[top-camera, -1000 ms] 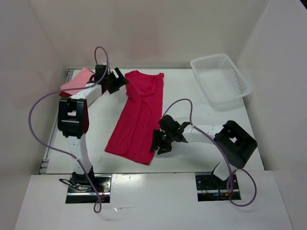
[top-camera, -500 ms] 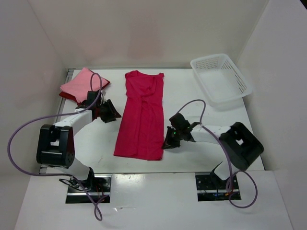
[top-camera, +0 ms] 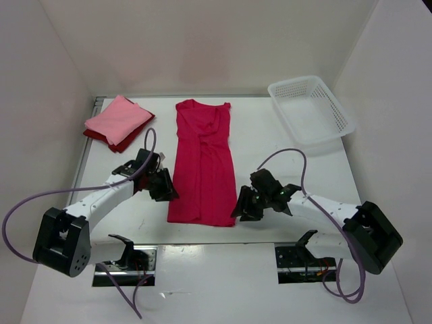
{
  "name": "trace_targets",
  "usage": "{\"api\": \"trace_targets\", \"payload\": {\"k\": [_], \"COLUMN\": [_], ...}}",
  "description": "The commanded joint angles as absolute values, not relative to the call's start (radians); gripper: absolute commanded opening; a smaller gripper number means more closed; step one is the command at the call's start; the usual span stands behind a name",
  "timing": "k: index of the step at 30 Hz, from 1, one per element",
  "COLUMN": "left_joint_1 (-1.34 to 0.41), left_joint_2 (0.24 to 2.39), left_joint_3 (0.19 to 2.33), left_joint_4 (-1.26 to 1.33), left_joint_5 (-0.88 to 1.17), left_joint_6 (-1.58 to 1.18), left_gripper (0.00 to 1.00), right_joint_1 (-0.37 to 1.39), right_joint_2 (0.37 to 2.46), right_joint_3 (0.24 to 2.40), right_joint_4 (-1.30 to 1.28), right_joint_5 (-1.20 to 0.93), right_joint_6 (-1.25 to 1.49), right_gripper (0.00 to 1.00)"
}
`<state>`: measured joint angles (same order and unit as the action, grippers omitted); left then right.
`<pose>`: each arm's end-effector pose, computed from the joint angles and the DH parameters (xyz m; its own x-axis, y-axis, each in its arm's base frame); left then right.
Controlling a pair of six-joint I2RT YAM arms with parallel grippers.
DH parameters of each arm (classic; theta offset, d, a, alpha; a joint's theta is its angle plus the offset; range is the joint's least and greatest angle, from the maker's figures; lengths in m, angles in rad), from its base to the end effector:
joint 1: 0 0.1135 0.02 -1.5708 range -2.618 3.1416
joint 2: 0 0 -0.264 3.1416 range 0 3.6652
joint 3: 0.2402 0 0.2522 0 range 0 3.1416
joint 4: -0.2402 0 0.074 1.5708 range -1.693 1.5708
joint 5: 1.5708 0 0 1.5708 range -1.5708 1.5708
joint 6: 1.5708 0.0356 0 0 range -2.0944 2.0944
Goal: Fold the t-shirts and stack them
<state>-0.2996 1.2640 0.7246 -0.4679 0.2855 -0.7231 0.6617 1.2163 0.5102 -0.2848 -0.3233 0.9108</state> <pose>0.2254 -0.0801 0.1994 -0.8881 -0.3902 -0.2429 -0.2144 0.8192 -0.5320 0.1609 0.1396 0.1577 -0.9734 0.1913 -0.1260 0.0800 0.7991 0.5958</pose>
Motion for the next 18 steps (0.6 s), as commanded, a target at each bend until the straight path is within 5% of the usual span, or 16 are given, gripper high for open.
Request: {"api": "trace_targets", "payload": {"k": [1,9,15,18], "left_joint_1": [-0.31,-0.258,-0.144,-0.123], "left_joint_2": [1.239,1.24,1.25,1.259], "left_joint_3": [0.715,0.595,0.578,0.537], "left_joint_4": [-0.577,-0.549,-0.507,-0.472], "left_joint_5": [0.186,0.161,0.152,0.21], "left_joint_6": [-0.819,-0.939,-0.959,-0.948], "left_gripper": [0.36,0.44,0.75,0.76], "right_joint_1": [0.732,0.755,0.755,0.755], "right_joint_2": [1.198,1.103,1.092,1.081], "right_joint_3": [0.482,0.425,0.373,0.35], "right_joint_4": [-0.279,-0.244,-0.21,-0.178], "right_joint_5": [-0.338,-0.313,-0.327,-0.327], "right_joint_6": [0.979,1.065,1.065,1.065], "right_gripper": [0.52,0.58,0.55,0.54]}}
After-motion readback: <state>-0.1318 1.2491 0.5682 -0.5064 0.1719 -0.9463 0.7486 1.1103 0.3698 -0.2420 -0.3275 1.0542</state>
